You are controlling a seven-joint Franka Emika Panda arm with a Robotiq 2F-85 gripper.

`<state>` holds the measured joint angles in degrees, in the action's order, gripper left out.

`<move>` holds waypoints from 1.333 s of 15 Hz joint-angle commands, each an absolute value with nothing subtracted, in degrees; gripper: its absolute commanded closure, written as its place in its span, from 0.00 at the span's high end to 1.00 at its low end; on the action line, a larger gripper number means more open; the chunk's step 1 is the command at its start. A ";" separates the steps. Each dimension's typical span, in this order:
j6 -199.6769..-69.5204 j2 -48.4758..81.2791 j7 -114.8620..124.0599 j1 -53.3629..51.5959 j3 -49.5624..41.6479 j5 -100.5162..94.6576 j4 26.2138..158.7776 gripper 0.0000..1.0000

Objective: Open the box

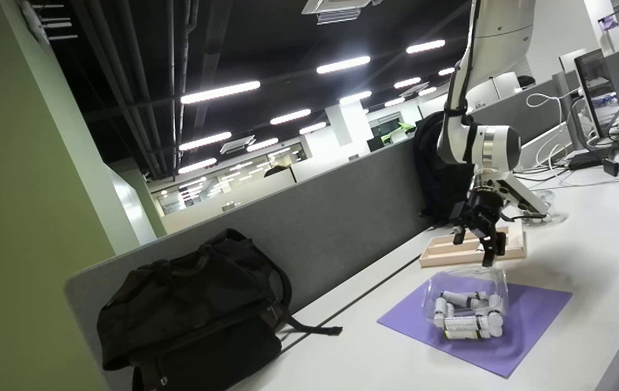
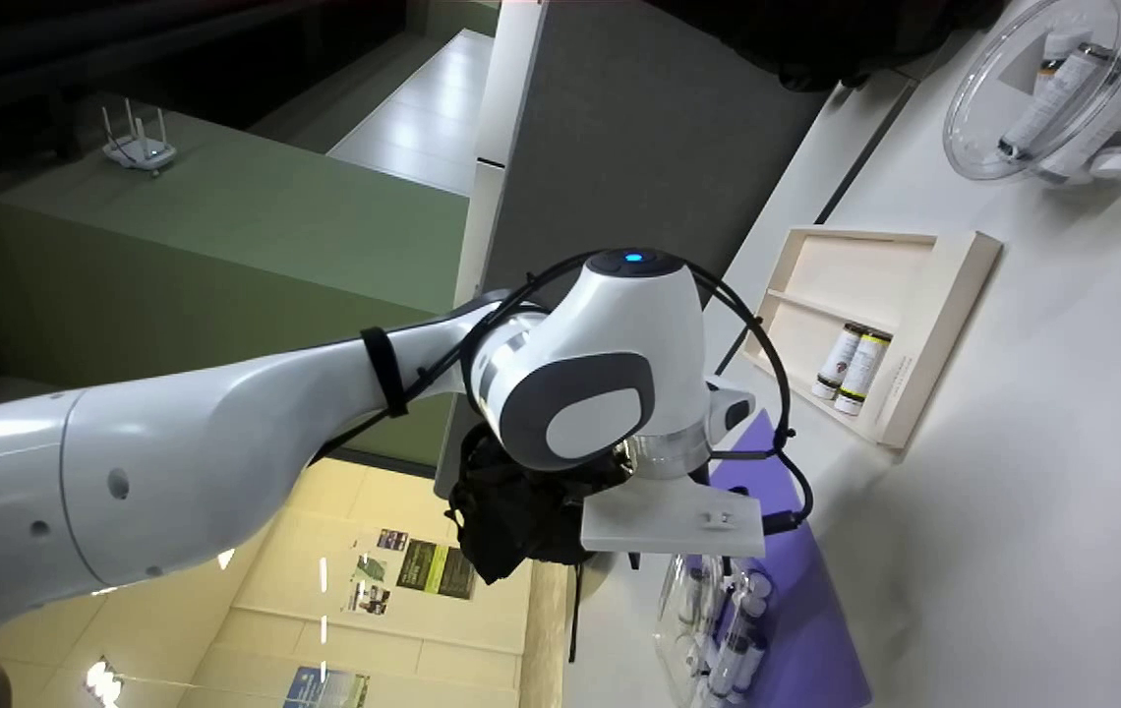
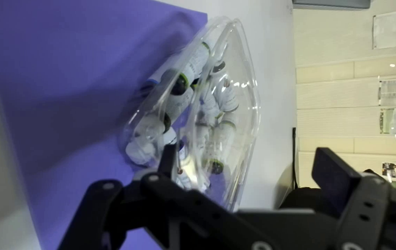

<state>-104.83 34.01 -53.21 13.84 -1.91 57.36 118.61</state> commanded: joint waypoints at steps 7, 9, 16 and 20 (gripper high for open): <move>-94.88 36.31 -53.14 14.91 -3.34 61.22 114.21 1.00; -93.73 37.00 -52.88 14.87 -3.49 62.30 113.22 1.00; -90.62 39.86 -52.28 14.23 -3.44 65.26 108.45 1.00; -87.73 42.06 -51.70 14.16 -3.26 66.28 105.62 1.00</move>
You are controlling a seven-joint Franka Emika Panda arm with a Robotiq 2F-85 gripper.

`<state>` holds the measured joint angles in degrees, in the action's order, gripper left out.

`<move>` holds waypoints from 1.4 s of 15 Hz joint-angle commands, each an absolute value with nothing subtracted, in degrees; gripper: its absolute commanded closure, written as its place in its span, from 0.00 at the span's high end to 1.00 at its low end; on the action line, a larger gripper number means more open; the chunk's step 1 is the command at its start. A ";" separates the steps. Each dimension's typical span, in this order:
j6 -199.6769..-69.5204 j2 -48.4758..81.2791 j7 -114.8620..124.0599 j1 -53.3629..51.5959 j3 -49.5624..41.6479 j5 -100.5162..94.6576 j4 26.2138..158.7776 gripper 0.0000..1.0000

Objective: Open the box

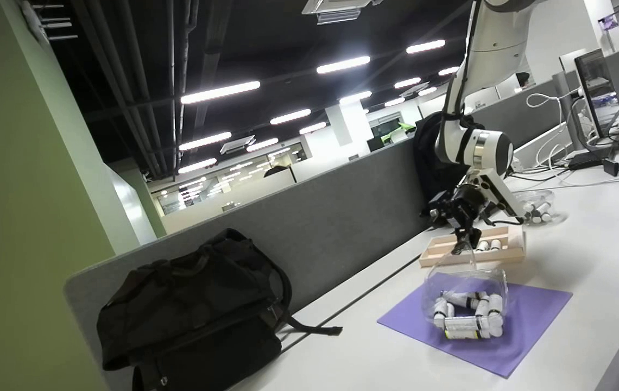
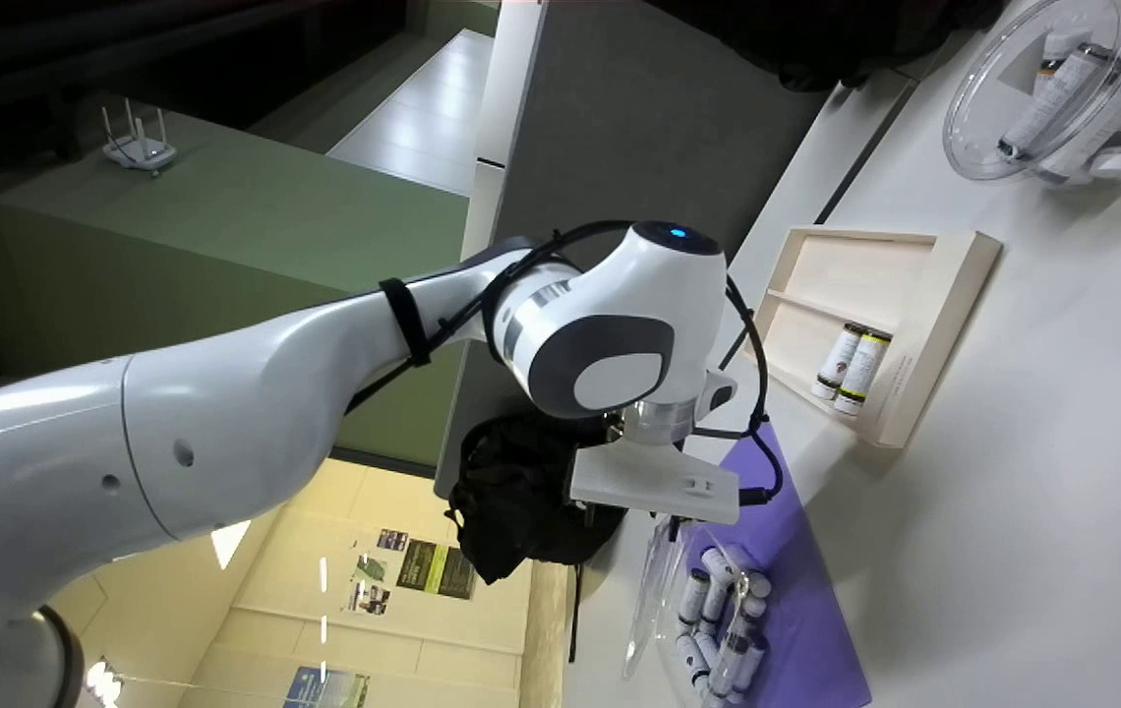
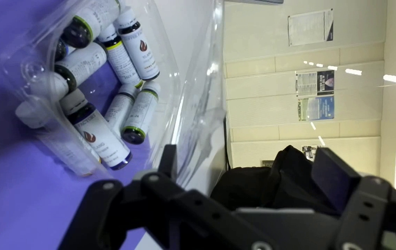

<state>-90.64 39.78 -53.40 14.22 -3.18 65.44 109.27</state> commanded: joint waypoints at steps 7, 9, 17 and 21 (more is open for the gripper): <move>-80.79 45.43 -50.33 14.55 -3.15 67.97 101.66 1.00; -78.94 46.05 -50.08 14.49 -3.24 68.59 100.78 1.00; -74.93 47.47 -49.99 13.99 -3.50 69.67 97.95 1.00; -73.77 47.40 -50.25 13.79 -3.51 69.95 96.69 1.00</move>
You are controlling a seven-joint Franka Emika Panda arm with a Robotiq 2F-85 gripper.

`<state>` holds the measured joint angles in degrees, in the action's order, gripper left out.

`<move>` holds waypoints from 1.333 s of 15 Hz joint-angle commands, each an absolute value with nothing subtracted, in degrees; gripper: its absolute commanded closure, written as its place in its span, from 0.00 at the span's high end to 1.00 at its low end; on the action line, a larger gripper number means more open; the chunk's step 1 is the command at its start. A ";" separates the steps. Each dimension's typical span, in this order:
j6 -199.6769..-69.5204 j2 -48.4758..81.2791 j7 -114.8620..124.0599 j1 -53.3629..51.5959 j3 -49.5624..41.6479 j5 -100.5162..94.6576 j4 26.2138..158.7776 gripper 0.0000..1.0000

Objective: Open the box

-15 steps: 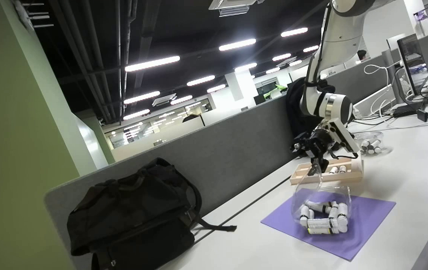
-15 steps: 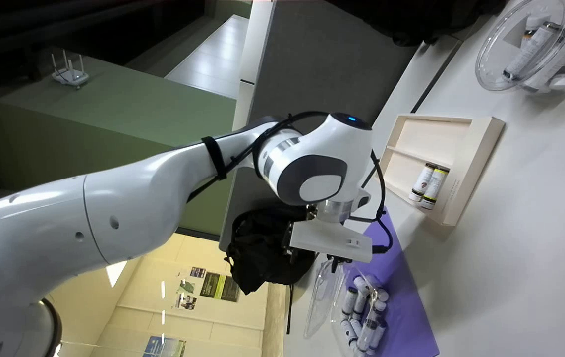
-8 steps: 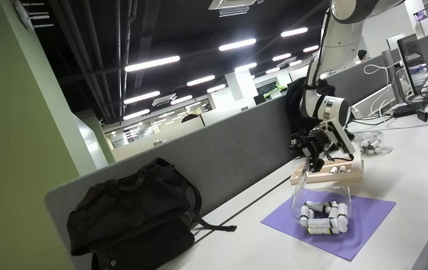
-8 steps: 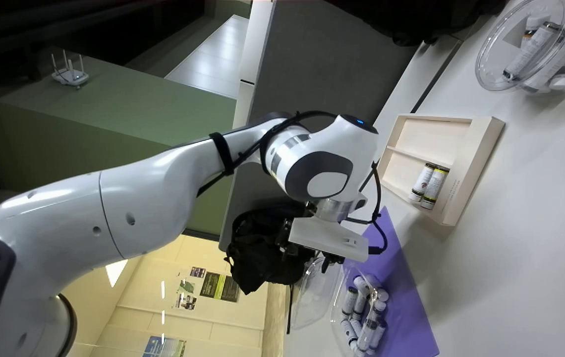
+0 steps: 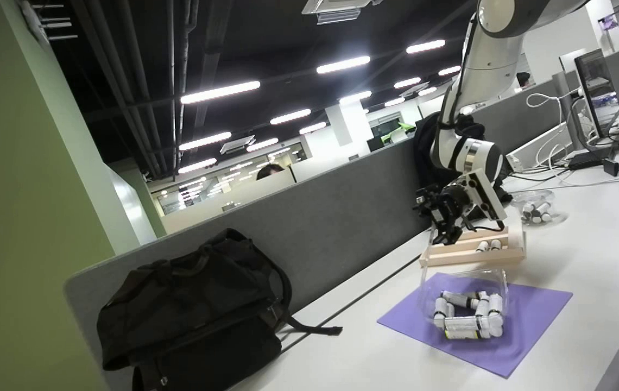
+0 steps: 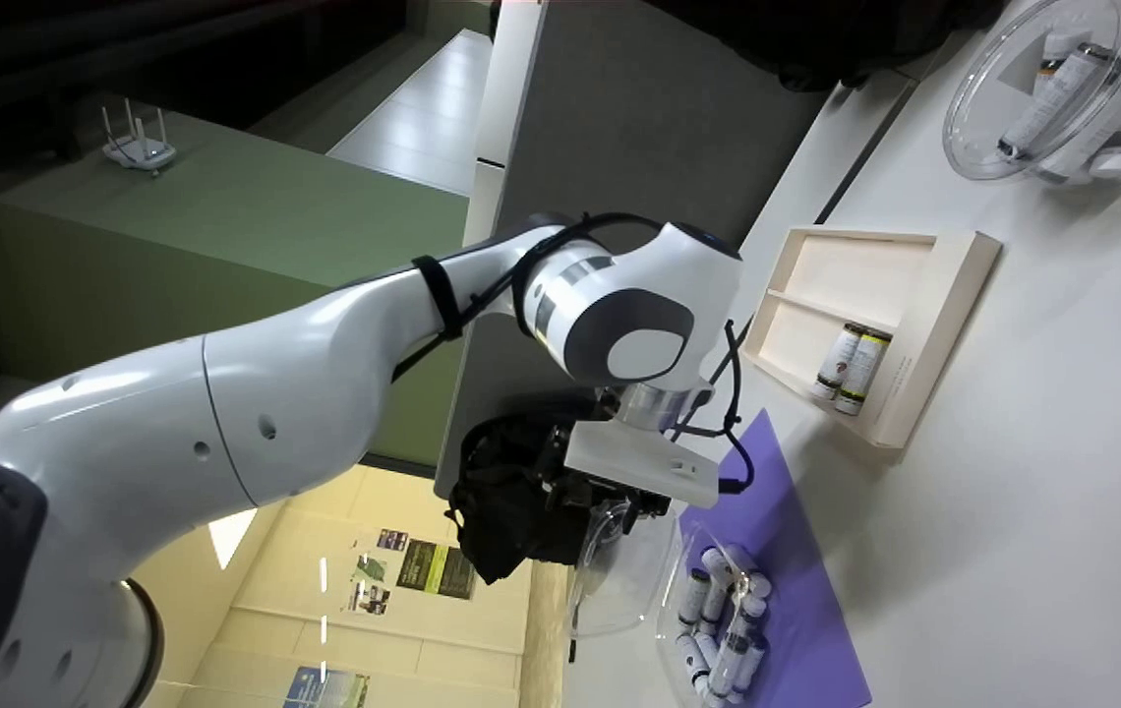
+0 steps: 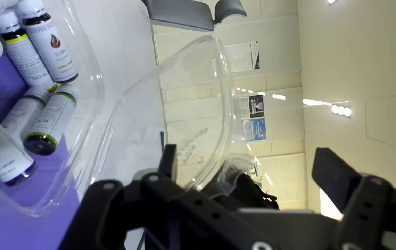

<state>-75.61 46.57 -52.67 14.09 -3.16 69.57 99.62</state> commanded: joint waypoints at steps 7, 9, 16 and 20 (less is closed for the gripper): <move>-73.31 49.04 -49.87 13.83 -3.64 69.85 93.01 1.00; -73.54 50.15 -49.62 13.72 -3.61 69.68 91.15 1.00; -72.37 57.86 -46.13 14.30 -2.28 70.00 80.61 1.00; -71.23 62.37 -43.66 14.62 -0.69 70.74 75.00 1.00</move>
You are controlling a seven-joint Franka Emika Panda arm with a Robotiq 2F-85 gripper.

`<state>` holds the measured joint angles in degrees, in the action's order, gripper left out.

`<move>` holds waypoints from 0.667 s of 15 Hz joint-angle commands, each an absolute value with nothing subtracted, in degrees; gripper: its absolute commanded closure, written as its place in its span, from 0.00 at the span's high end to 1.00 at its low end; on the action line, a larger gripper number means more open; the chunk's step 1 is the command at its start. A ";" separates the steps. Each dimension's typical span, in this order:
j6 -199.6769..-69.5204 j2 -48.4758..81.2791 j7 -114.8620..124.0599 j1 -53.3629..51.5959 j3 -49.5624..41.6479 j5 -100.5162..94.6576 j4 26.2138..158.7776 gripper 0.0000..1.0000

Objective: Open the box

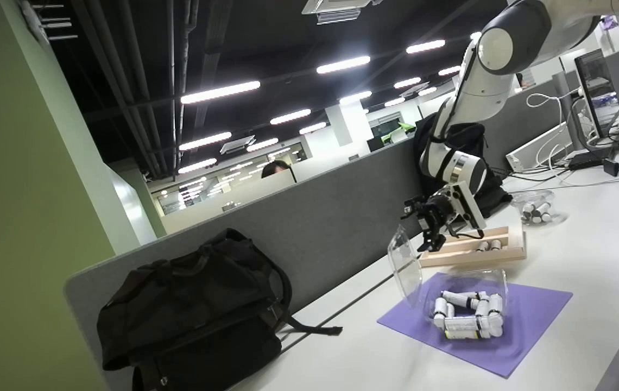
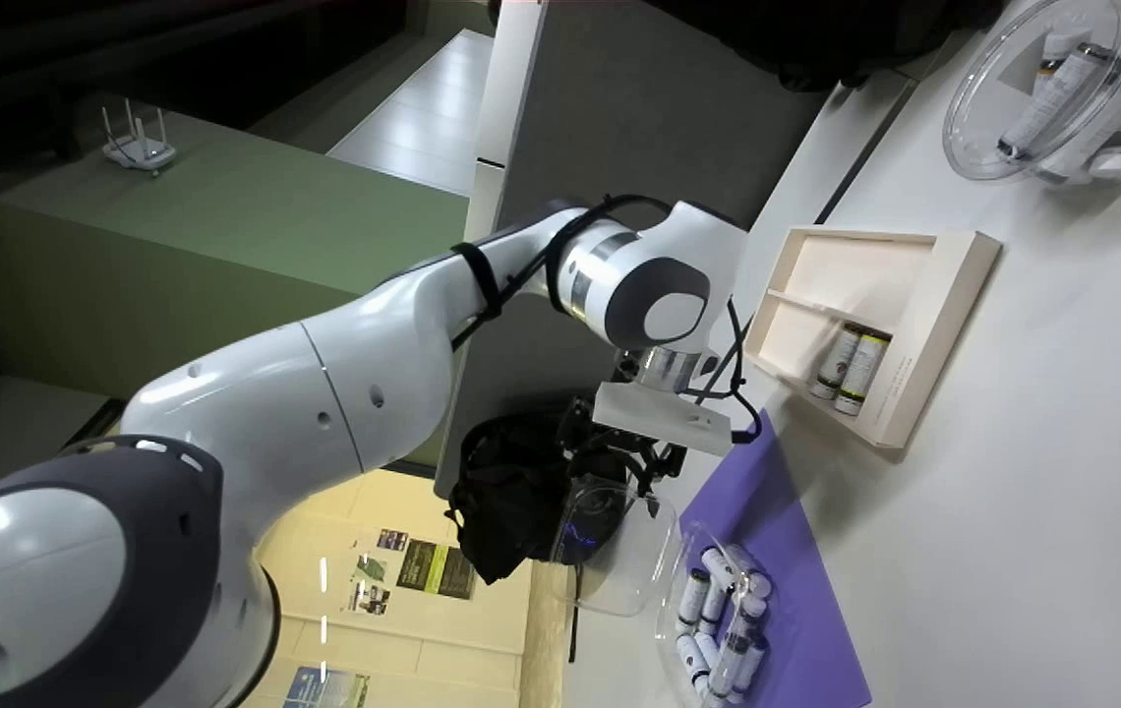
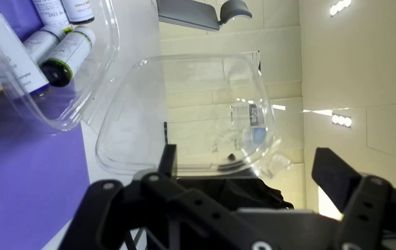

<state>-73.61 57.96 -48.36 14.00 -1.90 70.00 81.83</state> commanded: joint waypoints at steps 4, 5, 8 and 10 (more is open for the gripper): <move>-70.55 65.33 -41.42 14.29 0.27 71.00 71.16 1.00; -71.49 64.79 -41.09 13.65 0.01 70.49 71.41 1.00; -79.25 59.16 -39.70 10.26 -2.14 68.91 76.24 1.00; -84.21 55.28 -39.04 8.47 -2.53 67.82 79.57 1.00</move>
<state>-78.31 62.22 -42.53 11.59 -0.87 70.03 74.58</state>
